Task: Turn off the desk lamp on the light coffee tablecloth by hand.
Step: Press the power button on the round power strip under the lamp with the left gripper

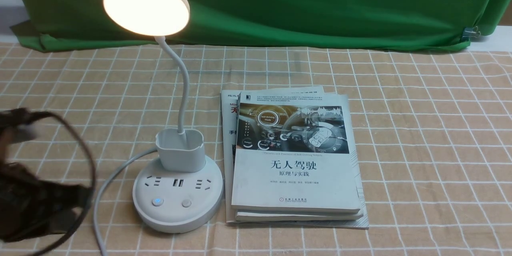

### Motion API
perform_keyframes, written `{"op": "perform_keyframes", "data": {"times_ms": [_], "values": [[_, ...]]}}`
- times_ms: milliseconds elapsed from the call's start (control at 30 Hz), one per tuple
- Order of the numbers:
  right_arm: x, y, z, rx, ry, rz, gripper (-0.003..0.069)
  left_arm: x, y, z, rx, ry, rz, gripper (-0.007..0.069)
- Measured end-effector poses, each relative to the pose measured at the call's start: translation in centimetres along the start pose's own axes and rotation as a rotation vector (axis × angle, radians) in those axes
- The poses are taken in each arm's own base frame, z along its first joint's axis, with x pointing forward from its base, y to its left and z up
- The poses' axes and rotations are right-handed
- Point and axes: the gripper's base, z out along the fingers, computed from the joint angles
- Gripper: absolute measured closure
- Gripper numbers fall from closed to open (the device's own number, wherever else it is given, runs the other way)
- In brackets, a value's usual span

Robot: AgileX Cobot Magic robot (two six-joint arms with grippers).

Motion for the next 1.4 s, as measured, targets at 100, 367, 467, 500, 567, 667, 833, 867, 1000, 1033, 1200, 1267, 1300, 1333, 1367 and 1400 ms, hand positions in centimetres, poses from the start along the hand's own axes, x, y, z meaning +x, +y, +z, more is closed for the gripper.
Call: {"op": "perform_keyframes", "data": {"times_ms": [100, 367, 467, 500, 567, 667, 833, 867, 1000, 1033, 1200, 1267, 1300, 1333, 1367, 1400], "values": [[0.0, 0.0, 0.0, 0.000, 0.000, 0.000, 0.0417, -1.4, -1.5, 2.4, 0.035, 0.128, 0.053, 0.0624], [0.0, 0.0, 0.0, 0.000, 0.000, 0.000, 0.0417, -3.7, -8.4, 5.0, 0.111, 0.221, 0.271, 0.0633], [0.0, 0.0, 0.0, 0.000, 0.000, 0.000, 0.0417, -5.0, -10.1, 6.0, 0.125, 0.223, 0.309, 0.0633], [0.0, 0.0, 0.0, 0.000, 0.000, 0.000, 0.0417, -5.5, -10.4, 6.3, 0.127, 0.220, 0.311, 0.0633], [0.0, 0.0, 0.0, 0.000, 0.000, 0.000, 0.0417, -5.9, -10.6, 6.7, 0.125, 0.224, 0.311, 0.0633], [0.0, 0.0, 0.0, 0.000, 0.000, 0.000, 0.0417, -6.8, -10.8, 8.3, 0.102, 0.247, 0.321, 0.0633], [0.0, 0.0, 0.0, 0.000, 0.000, 0.000, 0.0417, -7.0, -10.7, 10.1, 0.088, 0.286, 0.319, 0.0633], [0.0, 0.0, 0.0, 0.000, 0.000, 0.000, 0.0417, -7.0, -10.7, 10.4, 0.084, 0.293, 0.321, 0.0633], [0.0, 0.0, 0.0, 0.000, 0.000, 0.000, 0.0417, -6.9, -10.5, 12.0, 0.062, 0.326, 0.327, 0.0633], [0.0, 0.0, 0.0, 0.000, 0.000, 0.000, 0.0417, -6.8, -10.4, 12.4, 0.059, 0.338, 0.327, 0.0633], [0.0, 0.0, 0.0, 0.000, 0.000, 0.000, 0.0417, -7.0, -10.4, 13.1, 0.053, 0.355, 0.334, 0.0633], [0.0, 0.0, 0.0, 0.000, 0.000, 0.000, 0.0417, -7.0, -10.4, 13.1, 0.050, 0.355, 0.340, 0.0633], [0.0, 0.0, 0.0, 0.000, 0.000, 0.000, 0.0417, -7.0, -10.4, 13.0, 0.048, 0.354, 0.342, 0.0633], [0.0, 0.0, 0.0, 0.000, 0.000, 0.000, 0.0417, -7.1, -10.4, 12.8, 0.047, 0.348, 0.346, 0.0633], [0.0, 0.0, 0.0, 0.000, 0.000, 0.000, 0.0417, -7.1, -10.4, 12.7, 0.047, 0.343, 0.349, 0.0633], [0.0, 0.0, 0.0, 0.000, 0.000, 0.000, 0.0417, -7.1, -10.4, 12.5, 0.045, 0.340, 0.355, 0.0633]]}}
